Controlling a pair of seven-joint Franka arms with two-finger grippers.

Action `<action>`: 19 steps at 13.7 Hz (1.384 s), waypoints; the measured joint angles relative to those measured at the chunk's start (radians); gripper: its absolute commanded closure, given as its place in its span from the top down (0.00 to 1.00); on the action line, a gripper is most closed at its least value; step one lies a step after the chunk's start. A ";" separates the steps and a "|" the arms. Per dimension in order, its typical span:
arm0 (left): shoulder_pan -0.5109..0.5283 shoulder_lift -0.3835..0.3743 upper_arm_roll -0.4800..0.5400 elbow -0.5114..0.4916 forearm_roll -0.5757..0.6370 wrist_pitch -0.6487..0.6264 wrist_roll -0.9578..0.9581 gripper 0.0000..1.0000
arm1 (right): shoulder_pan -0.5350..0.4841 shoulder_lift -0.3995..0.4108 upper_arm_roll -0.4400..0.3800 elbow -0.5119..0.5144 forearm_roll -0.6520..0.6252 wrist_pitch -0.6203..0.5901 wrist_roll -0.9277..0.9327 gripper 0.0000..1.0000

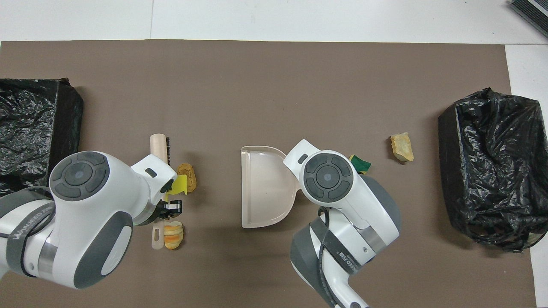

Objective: Sweep and dump trash in bin
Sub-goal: 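Sweep the trash with the left gripper toward the held dustpan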

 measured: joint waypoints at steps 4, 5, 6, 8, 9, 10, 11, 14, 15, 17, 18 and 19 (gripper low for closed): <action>-0.016 0.019 -0.003 -0.044 -0.080 0.126 0.064 0.00 | 0.016 -0.020 0.000 -0.028 0.025 0.000 0.001 0.00; -0.019 0.039 -0.003 -0.050 -0.087 0.174 0.073 0.00 | 0.022 -0.024 0.000 -0.035 0.026 0.000 0.002 0.00; -0.019 0.060 -0.002 -0.053 -0.088 0.200 0.086 0.00 | 0.027 -0.027 0.000 -0.040 0.028 0.000 0.008 0.00; -0.018 0.090 0.006 -0.065 -0.089 0.224 0.112 0.00 | 0.032 -0.030 0.000 -0.048 0.029 0.000 0.026 0.00; -0.017 0.095 0.012 -0.073 -0.089 0.228 0.119 0.00 | 0.034 -0.033 0.000 -0.051 0.031 0.000 0.028 0.00; -0.013 0.094 0.015 -0.079 -0.089 0.224 0.121 0.00 | 0.036 -0.035 0.001 -0.053 0.032 0.000 0.029 0.00; -0.005 0.092 0.016 -0.083 -0.090 0.210 0.121 0.00 | 0.039 -0.036 0.001 -0.055 0.033 0.000 0.030 0.00; 0.020 0.080 0.020 -0.089 -0.092 0.122 0.055 0.00 | 0.044 -0.038 0.001 -0.057 0.034 0.000 0.036 0.00; 0.019 0.072 0.020 -0.101 -0.092 0.114 -0.001 0.00 | 0.044 -0.038 0.001 -0.058 0.034 0.000 0.037 0.00; 0.019 0.044 0.016 -0.145 -0.092 0.109 -0.072 0.00 | 0.044 -0.038 0.001 -0.058 0.034 0.000 0.038 0.00; 0.020 0.031 0.017 -0.165 -0.092 0.108 -0.084 0.00 | 0.044 -0.038 0.001 -0.058 0.034 0.000 0.038 0.00; 0.020 0.022 0.019 -0.179 -0.092 0.107 -0.088 0.00 | 0.044 -0.038 0.001 -0.058 0.034 0.000 0.038 0.00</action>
